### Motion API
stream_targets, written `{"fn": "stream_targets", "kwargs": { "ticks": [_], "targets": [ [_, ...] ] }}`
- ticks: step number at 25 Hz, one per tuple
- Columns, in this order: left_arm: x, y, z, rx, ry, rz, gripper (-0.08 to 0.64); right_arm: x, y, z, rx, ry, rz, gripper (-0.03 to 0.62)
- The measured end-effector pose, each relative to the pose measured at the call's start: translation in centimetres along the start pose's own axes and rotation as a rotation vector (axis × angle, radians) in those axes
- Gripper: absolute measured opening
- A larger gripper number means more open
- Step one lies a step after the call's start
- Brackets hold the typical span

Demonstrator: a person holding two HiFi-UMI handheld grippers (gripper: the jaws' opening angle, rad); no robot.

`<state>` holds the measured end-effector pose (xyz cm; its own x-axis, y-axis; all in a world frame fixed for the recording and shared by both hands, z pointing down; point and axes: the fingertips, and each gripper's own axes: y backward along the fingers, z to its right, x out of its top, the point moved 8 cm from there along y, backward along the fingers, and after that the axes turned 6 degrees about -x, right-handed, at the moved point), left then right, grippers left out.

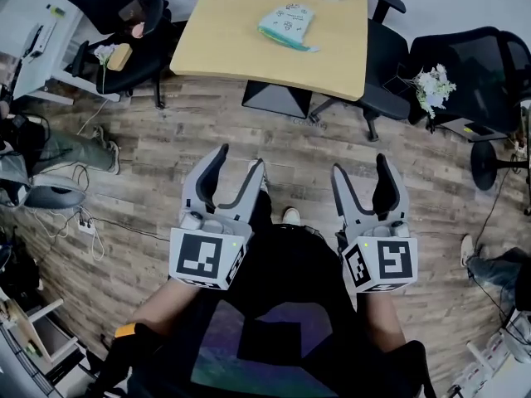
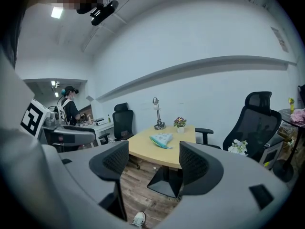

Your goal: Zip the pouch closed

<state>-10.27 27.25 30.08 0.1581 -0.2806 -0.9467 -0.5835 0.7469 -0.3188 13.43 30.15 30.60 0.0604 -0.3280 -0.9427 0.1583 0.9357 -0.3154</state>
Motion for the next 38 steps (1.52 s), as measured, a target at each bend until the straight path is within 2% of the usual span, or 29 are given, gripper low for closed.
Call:
{"fn": "stream_targets", "kwargs": {
  "ticks": [13, 21, 30, 38],
  "targets": [
    [4.3, -7.9, -8.4, -0.127, -0.011, 0.009, 0.216, 5.5, -8.8, -1.0, -0.123, 0.006, 0.012, 0.33],
    [5.8, -9.4, -13.7, -0.174, -0.051, 0.017, 0.216, 7.3, -12.9, -3.2, -0.18, -0.008, 0.048, 0.328],
    [6.0, -9.5, -17.4, -0.168, -0.03, 0.041, 0.216, 8.4, -15.9, -5.9, -0.169, 0.031, 0.041, 0.328],
    [6.2, -12.5, -18.6, -0.152, -0.017, 0.014, 0.216, 8.6, -19.3, -4.5, -0.14, 0.036, 0.01, 0.327]
  ]
}}
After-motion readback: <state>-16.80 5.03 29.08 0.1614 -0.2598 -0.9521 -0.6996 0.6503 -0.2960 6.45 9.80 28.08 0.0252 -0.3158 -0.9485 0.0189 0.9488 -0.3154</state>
